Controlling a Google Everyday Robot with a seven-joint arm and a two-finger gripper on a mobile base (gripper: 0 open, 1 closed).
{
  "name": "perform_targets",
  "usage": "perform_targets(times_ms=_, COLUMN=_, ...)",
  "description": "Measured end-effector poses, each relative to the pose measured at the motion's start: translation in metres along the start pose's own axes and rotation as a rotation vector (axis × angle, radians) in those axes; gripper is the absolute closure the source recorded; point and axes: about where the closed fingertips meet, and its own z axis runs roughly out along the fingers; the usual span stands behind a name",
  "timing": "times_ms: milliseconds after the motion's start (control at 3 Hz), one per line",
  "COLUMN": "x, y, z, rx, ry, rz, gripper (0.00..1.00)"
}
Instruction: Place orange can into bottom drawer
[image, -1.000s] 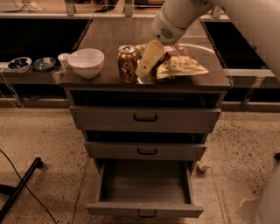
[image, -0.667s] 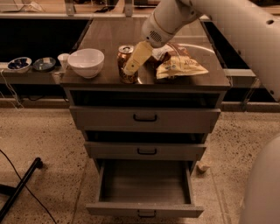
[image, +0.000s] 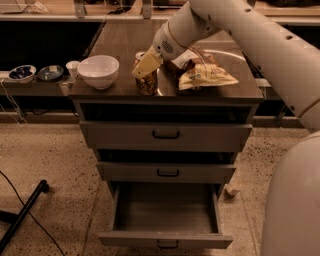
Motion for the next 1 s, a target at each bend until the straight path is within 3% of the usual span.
perform_targets(times_ms=333, x=-0.003, y=0.004, z=0.008, rx=-0.043, ry=-0.052, rz=0.026, gripper=0.65)
perform_targets(times_ms=667, x=-0.008, y=0.035, z=-0.015, rx=-0.134, ry=-0.15, rz=-0.016, gripper=0.89)
perform_targets(times_ms=1000, x=-0.011, y=0.086, z=-0.065, rx=-0.14, ry=-0.227, rz=-0.164, gripper=1.0)
